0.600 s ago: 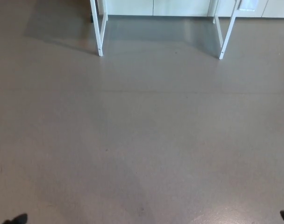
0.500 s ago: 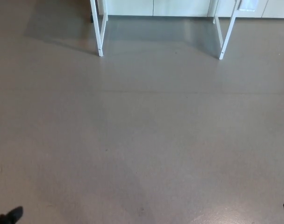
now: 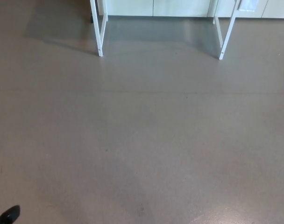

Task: The robot walks towards a desk on which a shovel is kept on the left hand side and a container is kept on the right hand side. The robot picks up the shovel using its left hand and places it in the container.

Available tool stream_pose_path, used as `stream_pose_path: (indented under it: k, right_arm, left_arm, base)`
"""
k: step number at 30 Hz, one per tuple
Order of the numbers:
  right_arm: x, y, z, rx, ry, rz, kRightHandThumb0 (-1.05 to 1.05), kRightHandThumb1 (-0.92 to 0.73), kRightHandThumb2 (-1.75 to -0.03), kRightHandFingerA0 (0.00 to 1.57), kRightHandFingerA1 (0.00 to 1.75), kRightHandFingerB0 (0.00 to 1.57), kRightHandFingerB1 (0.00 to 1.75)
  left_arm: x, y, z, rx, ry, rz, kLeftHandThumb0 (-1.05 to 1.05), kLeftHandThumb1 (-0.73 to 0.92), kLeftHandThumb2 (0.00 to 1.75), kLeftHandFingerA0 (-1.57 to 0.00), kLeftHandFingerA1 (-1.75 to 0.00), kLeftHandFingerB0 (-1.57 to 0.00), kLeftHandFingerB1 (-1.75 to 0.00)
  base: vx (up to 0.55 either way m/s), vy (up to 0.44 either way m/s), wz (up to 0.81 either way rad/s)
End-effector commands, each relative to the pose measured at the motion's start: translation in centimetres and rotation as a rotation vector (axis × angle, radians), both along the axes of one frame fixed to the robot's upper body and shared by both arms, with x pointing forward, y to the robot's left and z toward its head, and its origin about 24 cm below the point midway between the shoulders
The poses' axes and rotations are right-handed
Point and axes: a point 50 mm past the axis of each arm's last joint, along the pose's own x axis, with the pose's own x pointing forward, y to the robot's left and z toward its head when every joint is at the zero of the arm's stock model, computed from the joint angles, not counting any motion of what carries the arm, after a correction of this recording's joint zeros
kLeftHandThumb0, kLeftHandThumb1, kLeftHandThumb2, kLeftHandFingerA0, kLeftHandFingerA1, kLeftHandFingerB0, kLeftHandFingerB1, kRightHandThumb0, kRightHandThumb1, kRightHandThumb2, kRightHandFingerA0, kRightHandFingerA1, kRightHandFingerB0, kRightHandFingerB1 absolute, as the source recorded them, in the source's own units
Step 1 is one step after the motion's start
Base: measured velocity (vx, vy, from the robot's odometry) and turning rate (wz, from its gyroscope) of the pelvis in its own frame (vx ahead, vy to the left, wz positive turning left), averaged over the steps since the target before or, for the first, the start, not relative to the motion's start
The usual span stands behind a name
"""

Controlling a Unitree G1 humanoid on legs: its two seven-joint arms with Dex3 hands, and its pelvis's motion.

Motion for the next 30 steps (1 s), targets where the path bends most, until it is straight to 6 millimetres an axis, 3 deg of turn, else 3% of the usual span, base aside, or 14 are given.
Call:
stream_pose_path:
  k: [1,3,12,16,30]
  right_arm:
    - [-0.3,-0.1,0.2,0.022,-0.019,0.026,-0.19,-0.40,-0.89,0.40,0.63,0.20,0.55]
    - [-0.6,-0.1,0.0,0.022,-0.010,0.024,-0.20,-0.40,-0.89,0.41,0.64,0.21,0.55]
    - [-1.0,0.1,-0.2,0.046,0.004,0.015,-0.17,-0.41,-0.89,0.42,0.64,0.20,0.54]
    - [-1.0,0.0,-0.1,0.029,0.006,0.023,-0.18,-0.40,-0.89,0.42,0.64,0.20,0.54]
    - [-1.3,0.1,-0.2,0.026,0.012,0.039,-0.20,-0.40,-0.89,0.45,0.64,0.21,0.55]
  left_arm:
    - [-0.3,-0.1,0.2,-0.025,-0.022,-0.016,-0.19,0.70,0.63,-0.19,-0.37,-0.12,-0.30]
    - [-0.5,-0.1,0.1,-0.033,-0.015,-0.013,-0.18,0.71,0.63,-0.18,-0.37,-0.12,-0.30]
    - [2.0,-1.3,0.4,-0.065,-0.045,-0.002,-0.16,0.71,0.63,-0.17,-0.36,-0.11,-0.30]
    - [0.9,-1.3,-0.6,-0.059,-0.011,-0.004,-0.17,0.69,0.62,-0.19,-0.37,-0.12,-0.30]
    - [-0.2,-0.8,-0.7,0.014,0.026,-0.028,-0.15,0.69,0.61,-0.25,-0.38,-0.17,-0.31]
  base:
    - [0.00,0.000,0.00]
    - [0.00,0.000,0.00]
    - [0.00,0.000,0.00]
    - [0.00,0.000,0.00]
    - [-0.01,-0.008,0.05]
